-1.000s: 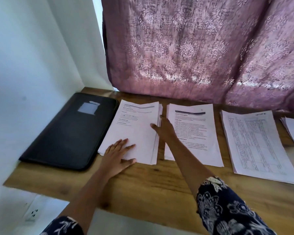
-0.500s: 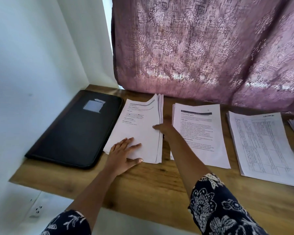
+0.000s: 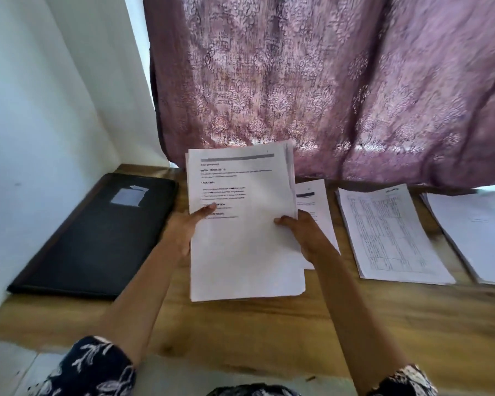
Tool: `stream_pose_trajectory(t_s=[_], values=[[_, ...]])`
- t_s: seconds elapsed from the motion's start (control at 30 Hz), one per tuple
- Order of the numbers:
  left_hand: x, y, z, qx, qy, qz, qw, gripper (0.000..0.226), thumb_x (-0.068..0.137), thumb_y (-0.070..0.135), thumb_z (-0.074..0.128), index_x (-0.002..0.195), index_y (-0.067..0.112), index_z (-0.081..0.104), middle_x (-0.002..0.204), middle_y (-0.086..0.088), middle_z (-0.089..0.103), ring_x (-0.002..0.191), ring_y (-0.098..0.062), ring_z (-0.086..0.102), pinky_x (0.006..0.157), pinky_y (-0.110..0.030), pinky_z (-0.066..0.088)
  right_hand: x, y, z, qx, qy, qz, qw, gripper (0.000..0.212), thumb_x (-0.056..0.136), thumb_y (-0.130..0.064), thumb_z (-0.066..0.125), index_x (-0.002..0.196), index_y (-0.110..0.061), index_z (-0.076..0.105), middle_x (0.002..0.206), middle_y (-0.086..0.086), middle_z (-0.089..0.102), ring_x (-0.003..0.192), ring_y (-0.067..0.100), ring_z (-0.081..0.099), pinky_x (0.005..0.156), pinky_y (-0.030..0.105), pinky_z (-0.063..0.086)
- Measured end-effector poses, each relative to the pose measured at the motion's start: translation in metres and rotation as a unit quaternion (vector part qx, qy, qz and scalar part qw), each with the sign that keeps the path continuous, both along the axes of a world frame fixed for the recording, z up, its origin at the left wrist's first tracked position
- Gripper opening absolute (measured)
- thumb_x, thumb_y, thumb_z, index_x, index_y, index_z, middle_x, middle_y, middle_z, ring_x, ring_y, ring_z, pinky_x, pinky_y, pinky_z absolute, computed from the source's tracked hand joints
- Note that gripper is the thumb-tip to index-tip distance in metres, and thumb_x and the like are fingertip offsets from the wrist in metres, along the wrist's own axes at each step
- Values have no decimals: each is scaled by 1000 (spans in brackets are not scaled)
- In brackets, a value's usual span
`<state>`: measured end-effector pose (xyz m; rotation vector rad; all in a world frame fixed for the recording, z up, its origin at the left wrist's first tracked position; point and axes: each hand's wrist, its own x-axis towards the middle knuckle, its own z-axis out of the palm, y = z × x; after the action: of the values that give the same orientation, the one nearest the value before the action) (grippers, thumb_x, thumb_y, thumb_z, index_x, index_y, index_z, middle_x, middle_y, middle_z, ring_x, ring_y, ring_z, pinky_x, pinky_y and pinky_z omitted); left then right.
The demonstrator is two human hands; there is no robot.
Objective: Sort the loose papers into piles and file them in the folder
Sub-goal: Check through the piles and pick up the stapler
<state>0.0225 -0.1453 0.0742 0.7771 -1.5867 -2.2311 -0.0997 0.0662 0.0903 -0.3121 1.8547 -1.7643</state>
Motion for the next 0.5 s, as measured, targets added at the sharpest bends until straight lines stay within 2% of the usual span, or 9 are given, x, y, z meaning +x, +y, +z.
stream_pose_trajectory(t_s=[0.07, 0.17, 0.23, 0.3, 0.33, 0.4, 0.47, 0.5], values=[[-15, 34, 1, -52, 44, -6, 998, 41, 74, 17, 79, 113, 22, 66, 118, -7, 69, 104, -25, 67, 91, -42, 52, 2, 21, 9, 7, 15, -15, 1000, 11, 85, -6, 65, 90, -16, 65, 90, 6, 70, 76, 19, 66, 64, 26, 53], [-32, 91, 5, -121, 86, -20, 989, 34, 80, 16, 77, 109, 28, 67, 110, 10, 72, 108, -11, 65, 96, -32, 49, 8, 56, 21, 32, 85, -58, 994, 14, 87, -12, 65, 88, -24, 60, 87, -4, 67, 77, 16, 65, 69, 31, 54], [-35, 133, 15, -160, 114, 0, 980, 25, 84, 10, 72, 104, 25, 68, 99, 16, 73, 100, 0, 65, 87, -19, 50, 11, 82, 24, 79, 188, -128, 971, 9, 87, -15, 65, 92, -21, 60, 81, -6, 64, 71, 9, 62, 63, 25, 52], [-38, 169, 17, -217, 128, 2, 968, 21, 86, 8, 70, 106, 12, 69, 92, 16, 70, 88, 5, 65, 75, -10, 48, 12, 113, 23, 88, 263, -204, 939, 8, 88, -13, 64, 84, -15, 58, 68, -5, 59, 57, 3, 53, 52, 16, 42], [-40, 183, 17, -247, 132, 0, 960, 22, 86, 10, 71, 107, 7, 68, 90, 14, 70, 83, 4, 65, 71, -9, 48, 11, 128, 19, 85, 271, -223, 933, 11, 88, -12, 64, 80, -12, 57, 63, -3, 56, 52, 4, 49, 48, 14, 37], [-47, 205, 3, -296, 125, -11, 947, 31, 85, 20, 72, 112, 7, 67, 101, 5, 72, 95, -6, 67, 79, -20, 53, 8, 156, 4, 65, 225, -240, 942, 19, 88, -16, 67, 76, -4, 58, 60, 4, 55, 51, 10, 47, 47, 18, 36], [-52, 226, -18, -324, 90, -28, 941, 37, 84, 29, 69, 118, 13, 63, 116, 3, 67, 110, -15, 64, 90, -28, 53, 7, 176, -18, 66, 170, -237, 954, 21, 86, -21, 69, 83, -2, 62, 69, 10, 61, 62, 18, 56, 51, 23, 43], [-53, 237, -24, -328, 73, -31, 942, 37, 85, 26, 70, 119, 15, 61, 118, 4, 65, 112, -18, 63, 90, -22, 52, 8, 182, -27, 72, 149, -237, 957, 19, 86, -20, 69, 88, -1, 64, 74, 10, 63, 69, 22, 59, 53, 22, 46]])
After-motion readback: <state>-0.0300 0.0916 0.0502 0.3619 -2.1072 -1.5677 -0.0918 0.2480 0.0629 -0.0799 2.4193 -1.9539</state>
